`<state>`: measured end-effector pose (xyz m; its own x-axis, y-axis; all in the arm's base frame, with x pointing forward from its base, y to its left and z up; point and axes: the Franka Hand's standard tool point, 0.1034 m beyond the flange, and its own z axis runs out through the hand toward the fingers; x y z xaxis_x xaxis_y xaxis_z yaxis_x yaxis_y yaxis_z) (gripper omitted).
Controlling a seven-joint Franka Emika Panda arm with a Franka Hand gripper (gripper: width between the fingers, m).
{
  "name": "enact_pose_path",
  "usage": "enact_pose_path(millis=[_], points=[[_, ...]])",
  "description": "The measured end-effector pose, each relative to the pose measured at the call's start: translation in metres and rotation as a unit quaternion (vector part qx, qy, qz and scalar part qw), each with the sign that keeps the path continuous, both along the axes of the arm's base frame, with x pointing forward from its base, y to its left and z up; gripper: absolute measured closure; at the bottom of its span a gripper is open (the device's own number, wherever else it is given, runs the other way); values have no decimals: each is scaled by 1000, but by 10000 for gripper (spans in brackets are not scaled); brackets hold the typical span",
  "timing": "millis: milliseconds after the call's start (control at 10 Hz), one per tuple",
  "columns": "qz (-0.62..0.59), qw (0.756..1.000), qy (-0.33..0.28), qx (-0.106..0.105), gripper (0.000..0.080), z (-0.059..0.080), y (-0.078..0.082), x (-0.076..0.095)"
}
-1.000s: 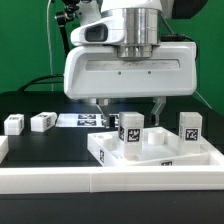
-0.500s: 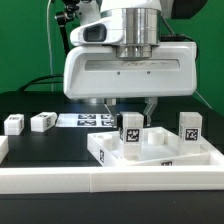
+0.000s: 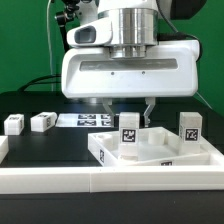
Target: Assemble square table
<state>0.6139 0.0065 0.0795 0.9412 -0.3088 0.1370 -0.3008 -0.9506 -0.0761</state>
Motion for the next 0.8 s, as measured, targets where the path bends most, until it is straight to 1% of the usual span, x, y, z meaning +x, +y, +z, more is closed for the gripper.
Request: enact_pose_path(millis=[200,300,400,500,800], points=[[-77,997,-7,10,509,0,0,-1],[-138,990,-5,22,509,0,-1,-1],[-184,982,-6,29,509,0,-1,-1],[-225,974,-6,35,509,0,-1,-1],[-346,937,0,53,509,0,1,-2]])
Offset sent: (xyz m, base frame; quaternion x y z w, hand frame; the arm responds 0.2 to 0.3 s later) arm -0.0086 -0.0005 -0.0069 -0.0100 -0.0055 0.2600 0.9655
